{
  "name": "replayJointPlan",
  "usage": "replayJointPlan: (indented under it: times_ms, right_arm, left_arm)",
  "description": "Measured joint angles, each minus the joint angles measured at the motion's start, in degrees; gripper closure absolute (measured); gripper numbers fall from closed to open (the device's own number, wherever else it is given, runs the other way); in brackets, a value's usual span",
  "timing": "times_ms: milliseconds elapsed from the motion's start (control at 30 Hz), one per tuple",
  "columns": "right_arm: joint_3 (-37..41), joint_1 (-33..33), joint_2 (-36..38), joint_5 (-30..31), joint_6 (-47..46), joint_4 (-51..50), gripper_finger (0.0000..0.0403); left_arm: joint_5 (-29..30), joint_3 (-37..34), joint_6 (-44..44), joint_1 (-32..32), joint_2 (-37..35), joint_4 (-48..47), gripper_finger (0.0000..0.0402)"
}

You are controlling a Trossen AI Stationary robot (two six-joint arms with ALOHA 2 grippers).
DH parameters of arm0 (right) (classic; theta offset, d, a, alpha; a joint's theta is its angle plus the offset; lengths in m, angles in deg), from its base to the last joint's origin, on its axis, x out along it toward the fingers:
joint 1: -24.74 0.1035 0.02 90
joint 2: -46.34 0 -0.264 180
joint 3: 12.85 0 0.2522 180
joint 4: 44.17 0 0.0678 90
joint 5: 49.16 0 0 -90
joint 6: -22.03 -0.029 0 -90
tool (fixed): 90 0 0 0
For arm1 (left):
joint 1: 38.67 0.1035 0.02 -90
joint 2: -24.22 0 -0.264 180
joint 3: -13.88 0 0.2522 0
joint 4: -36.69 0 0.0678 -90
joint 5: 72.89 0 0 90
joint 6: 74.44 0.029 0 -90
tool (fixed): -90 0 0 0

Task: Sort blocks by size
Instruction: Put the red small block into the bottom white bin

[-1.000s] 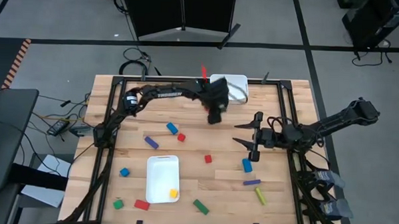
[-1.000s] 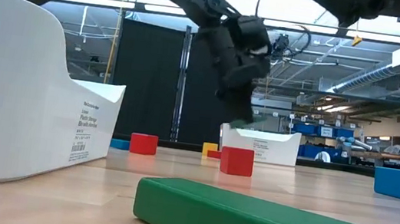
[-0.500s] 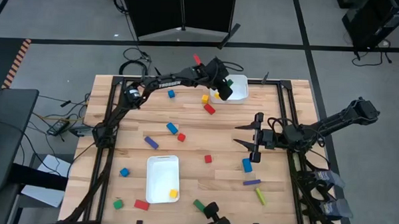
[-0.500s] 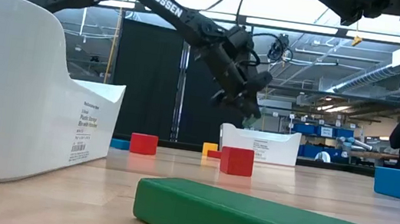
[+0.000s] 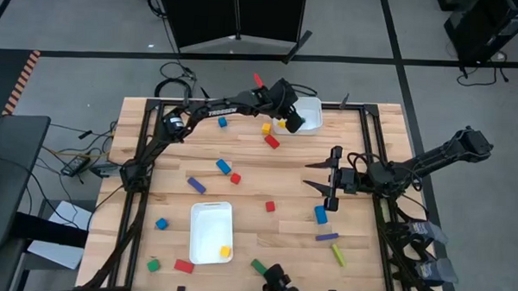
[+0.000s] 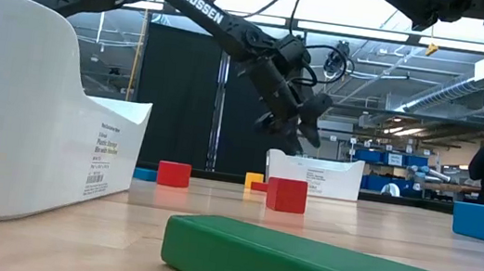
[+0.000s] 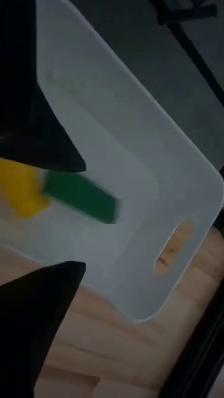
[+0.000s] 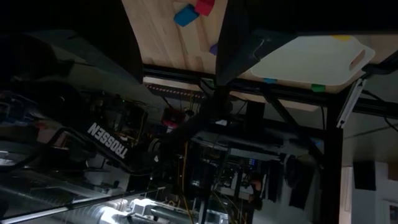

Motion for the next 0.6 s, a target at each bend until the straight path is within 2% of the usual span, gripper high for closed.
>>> replayJointPlan:
  times_ms: [133,400,600]
  right_arm:
    - [0.00,0.00,0.00,0.00,-0.04,-0.01,0.0192]
    - [0.00,-0.02,-0.03,0.00,-0.65,-0.72,0.0191]
    - [0.04,-1.34,-1.30,0.07,-2.05,-1.92,0.0194]
  left_arm:
    - [0.00,0.00,0.93,0.02,-2.68,-3.28,0.0139]
    - [2.38,-0.31,5.56,-1.90,-12.56,-9.87,0.0195]
    - [7.12,-0.46,8.91,-4.65,-20.90,-15.11,0.0224]
